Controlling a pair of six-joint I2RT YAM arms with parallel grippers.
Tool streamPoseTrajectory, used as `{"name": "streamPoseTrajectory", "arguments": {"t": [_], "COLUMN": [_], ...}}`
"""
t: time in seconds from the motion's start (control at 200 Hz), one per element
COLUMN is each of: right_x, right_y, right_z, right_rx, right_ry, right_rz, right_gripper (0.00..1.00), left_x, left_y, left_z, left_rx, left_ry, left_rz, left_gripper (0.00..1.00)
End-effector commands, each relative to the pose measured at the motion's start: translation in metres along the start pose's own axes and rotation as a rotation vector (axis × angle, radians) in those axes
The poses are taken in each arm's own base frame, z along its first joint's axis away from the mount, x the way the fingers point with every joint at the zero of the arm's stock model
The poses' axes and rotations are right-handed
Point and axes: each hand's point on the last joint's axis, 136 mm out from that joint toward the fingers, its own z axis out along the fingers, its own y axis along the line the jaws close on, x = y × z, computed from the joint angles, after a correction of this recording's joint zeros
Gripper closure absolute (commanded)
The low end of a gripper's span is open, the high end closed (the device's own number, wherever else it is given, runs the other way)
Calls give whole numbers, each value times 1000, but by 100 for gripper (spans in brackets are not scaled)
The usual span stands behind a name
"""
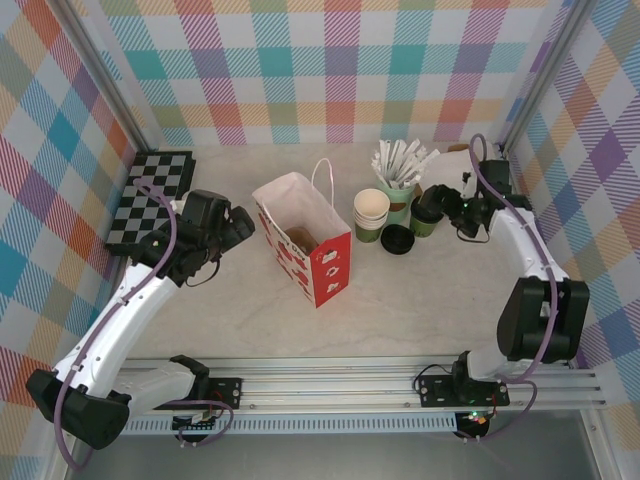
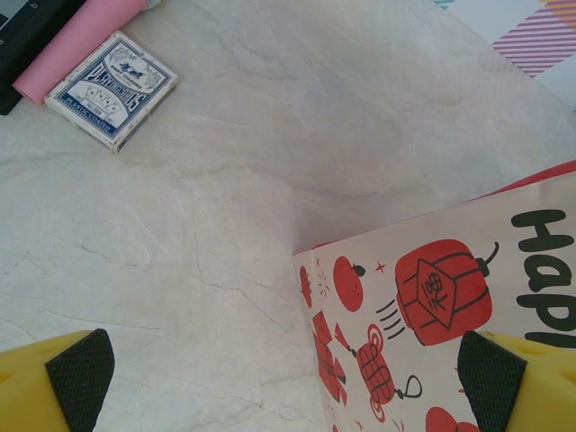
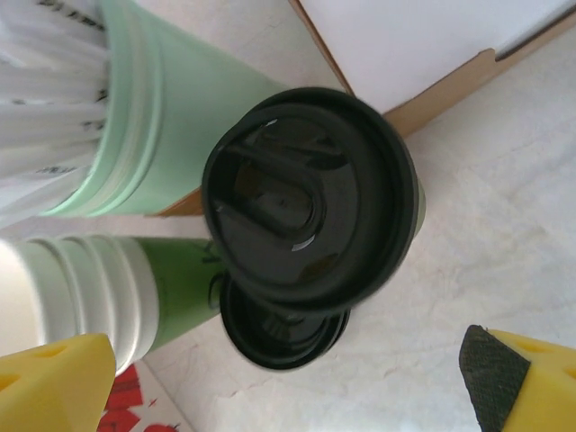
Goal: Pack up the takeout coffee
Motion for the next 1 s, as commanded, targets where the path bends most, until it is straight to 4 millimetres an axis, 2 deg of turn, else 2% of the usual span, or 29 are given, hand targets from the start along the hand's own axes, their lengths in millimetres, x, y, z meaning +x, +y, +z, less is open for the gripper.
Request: {"name": "streamPoseTrajectory", "arguments": {"t": [0.0, 0.445, 0.655, 0.79, 0.995], "right_x": [-18, -19, -21, -19, -13], "right_y": [2, 9, 4, -3, -6], "right_z": [13, 45, 62, 65, 62], "right_rx": [-14, -66, -7, 48, 62], "right_ry": [-46, 35, 61, 62, 79], "right_rz": [-58, -94, -94, -95, -108], "right_gripper": [0, 0, 0, 0, 14], "left_x": [-2, -5, -5, -6, -5], "left_y": [9, 14, 16, 18, 17], "left_z": [2, 2, 0, -3, -2], "left_rx": [-37, -63, -69, -69, -67], "left_ry": [-12, -28, -26, -34, -28], "left_rz": [-17, -4, 2, -1, 0], "left_gripper": [0, 0, 0, 0, 0]}}
